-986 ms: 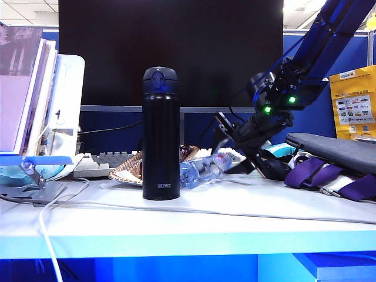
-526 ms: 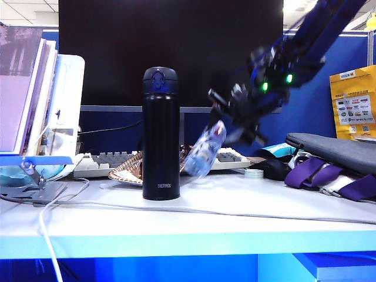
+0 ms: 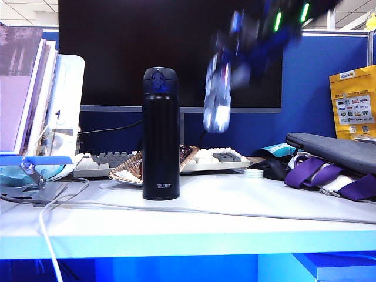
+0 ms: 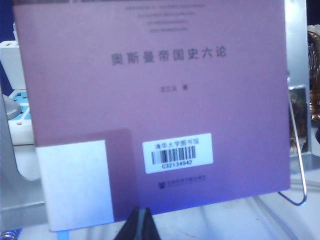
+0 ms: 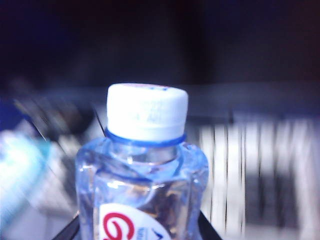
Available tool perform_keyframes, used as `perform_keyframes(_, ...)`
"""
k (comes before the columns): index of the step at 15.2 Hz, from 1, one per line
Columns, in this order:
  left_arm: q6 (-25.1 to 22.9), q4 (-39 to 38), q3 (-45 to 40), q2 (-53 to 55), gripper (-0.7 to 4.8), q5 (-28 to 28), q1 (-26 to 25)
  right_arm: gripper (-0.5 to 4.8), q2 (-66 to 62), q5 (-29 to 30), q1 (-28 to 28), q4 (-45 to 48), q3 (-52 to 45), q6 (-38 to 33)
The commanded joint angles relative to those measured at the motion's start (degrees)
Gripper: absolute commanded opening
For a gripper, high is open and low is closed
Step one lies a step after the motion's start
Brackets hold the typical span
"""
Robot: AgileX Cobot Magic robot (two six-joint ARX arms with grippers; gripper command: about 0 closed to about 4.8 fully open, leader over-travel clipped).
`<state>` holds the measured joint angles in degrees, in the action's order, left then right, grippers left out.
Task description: Pick up the mineral water bottle and place it vertically to the right of the black thermos cup.
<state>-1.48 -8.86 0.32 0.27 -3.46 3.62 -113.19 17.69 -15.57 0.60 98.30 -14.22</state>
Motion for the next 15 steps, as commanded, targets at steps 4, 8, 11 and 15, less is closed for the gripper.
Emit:
perform_keyframes(4,-0.04,-0.7,-0.02,-0.17,-0.05,-0.17,-0.13,2.52,20.11,0.0,-0.04,-0.81,0.81,7.54)
perform_keyframes(8,-0.04,-0.7,-0.02,-0.17,-0.05,-0.2,-0.13,2.52,34.75,0.04,-0.04,-9.31,0.79,10.71)
perform_keyframes(11,-0.04,-0.7,-0.02,-0.17,-0.05,-0.17,-0.13,2.52,43.08,-0.02,-0.04,-14.14,0.77,11.47)
perform_keyframes(15,-0.04,-0.7,-0.02,-0.17,-0.05,-0.17,-0.13,2.52,48.48,-1.27,-0.04,-16.9,0.77,13.79)
